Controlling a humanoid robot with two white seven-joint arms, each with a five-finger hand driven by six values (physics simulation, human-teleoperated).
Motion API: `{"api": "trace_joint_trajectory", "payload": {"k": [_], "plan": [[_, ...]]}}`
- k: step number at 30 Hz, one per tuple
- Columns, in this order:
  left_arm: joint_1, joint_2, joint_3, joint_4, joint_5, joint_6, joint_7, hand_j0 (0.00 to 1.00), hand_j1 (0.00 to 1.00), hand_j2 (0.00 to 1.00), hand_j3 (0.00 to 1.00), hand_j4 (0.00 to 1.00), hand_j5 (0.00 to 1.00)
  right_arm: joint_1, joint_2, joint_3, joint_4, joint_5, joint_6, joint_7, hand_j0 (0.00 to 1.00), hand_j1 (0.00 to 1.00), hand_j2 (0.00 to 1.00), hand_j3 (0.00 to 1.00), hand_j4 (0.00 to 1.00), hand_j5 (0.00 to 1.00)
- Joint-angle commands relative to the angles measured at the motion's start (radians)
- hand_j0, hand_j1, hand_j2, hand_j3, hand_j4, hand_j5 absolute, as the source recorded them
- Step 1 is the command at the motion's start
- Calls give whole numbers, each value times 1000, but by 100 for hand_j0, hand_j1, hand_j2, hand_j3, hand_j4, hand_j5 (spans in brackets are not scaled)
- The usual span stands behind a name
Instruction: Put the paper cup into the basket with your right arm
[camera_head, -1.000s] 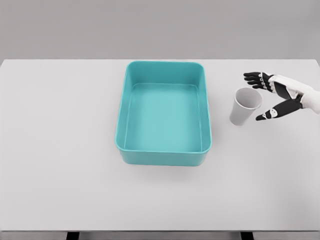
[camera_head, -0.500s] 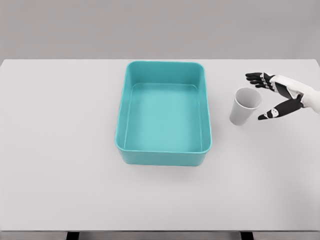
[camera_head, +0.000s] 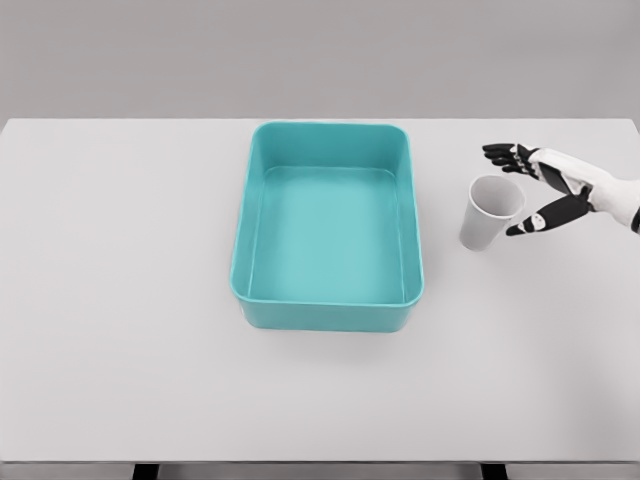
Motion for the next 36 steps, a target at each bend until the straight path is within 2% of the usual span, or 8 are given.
{"api": "trace_joint_trajectory", "payload": {"k": [1,11,12,13,16,22,24,36], "plan": [[0,0,0,0,0,0,0,100,100,100,100,100,100,0,10,8,11,3,-3,0,100,100,100,100,100,100],[0,0,0,0,0,0,0,100,100,100,100,100,100,2,18,20,22,8,-12,0,100,100,100,100,100,100],[0,0,0,0,0,0,0,100,100,100,100,100,100,2,18,20,22,17,-12,0,97,97,97,97,97,97],[2,0,0,0,0,0,0,100,100,100,100,100,100,0,19,20,21,29,-14,0,88,88,88,88,88,88],[0,0,0,0,0,0,0,100,100,100,100,100,100,0,19,19,18,31,-14,0,81,81,81,81,81,81],[0,0,0,0,0,0,0,100,100,100,100,100,100,0,18,14,14,31,-12,0,80,80,80,80,80,80],[0,0,0,0,0,0,0,100,100,100,100,100,100,0,18,14,13,31,-12,0,76,76,76,76,76,76],[0,0,0,0,0,0,0,100,100,100,100,100,100,0,2,5,-22,29,-11,0,75,75,75,75,75,75]]}}
